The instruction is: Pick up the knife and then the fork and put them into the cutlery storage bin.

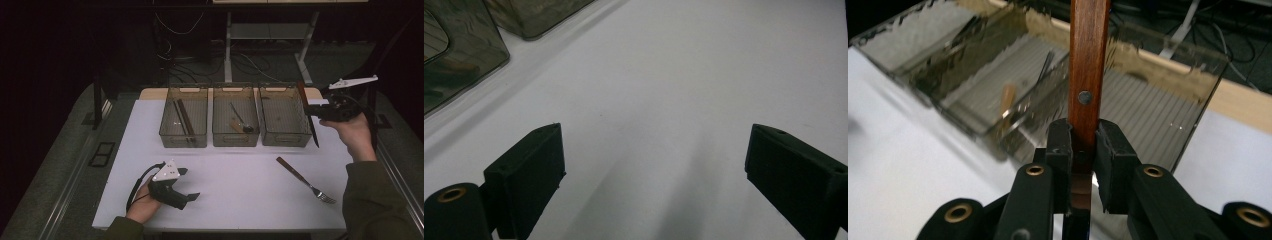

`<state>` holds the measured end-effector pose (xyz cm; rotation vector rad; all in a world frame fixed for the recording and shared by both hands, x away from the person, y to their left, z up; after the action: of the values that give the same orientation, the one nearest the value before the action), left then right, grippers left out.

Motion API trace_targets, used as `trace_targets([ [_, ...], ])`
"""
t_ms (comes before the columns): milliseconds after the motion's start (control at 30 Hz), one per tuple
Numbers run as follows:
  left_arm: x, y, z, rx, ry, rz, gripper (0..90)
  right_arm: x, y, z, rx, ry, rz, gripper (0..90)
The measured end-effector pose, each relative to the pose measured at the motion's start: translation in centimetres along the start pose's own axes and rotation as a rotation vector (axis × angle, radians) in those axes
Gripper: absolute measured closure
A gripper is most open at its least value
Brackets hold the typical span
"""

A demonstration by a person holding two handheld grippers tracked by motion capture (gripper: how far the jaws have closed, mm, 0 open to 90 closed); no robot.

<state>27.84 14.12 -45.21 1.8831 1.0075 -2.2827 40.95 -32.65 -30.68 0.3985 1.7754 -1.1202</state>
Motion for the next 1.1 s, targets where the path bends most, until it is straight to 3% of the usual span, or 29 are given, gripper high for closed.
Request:
trace_targets([
  [67, 0.0, 0.1, 0.1, -0.004, -0.018, 0.018, 8.6, -0.9, 0.5, 0.1, 0.009, -0.003, 0.011, 77.8],
  [333, -0.1, 0.0, 0.0, -0.008, -0.015, 0.021, 8.6, -3.1, 3.1, 0.7, 0.067, -0.009, 0.043, 77.8],
  [467, -0.1, -0.1, -0.1, -0.012, -0.015, 0.028, 8.6, -3.5, 4.1, 1.3, 0.089, 0.02, 0.071, 77.8],
  [633, -0.2, -0.1, 0.0, -0.007, -0.01, 0.027, 8.6, -3.0, 5.5, 2.0, 0.094, 0.039, 0.078, 77.8],
  [1000, -0.2, -0.1, -0.1, 0.003, -0.014, 0.029, 8.6, -0.8, 8.4, 2.7, 0.117, 0.042, 0.0, 77.7],
  [1100, -0.2, 0.0, -0.1, 0.004, -0.011, 0.025, 8.6, 0.0, 9.1, 2.9, 0.129, 0.019, -0.039, 77.7],
])
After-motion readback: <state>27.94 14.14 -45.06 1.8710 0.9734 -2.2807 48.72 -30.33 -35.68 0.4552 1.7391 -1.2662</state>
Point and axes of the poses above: each handheld gripper's, and its own axes: y roughly forward along the jaws, x roughly out of its underside, z roughly to its right, the point moved 2 cm from there along y, roughly forward along the jaws, and after that the axes turned 8 degrees about z, right-handed, at the moved point
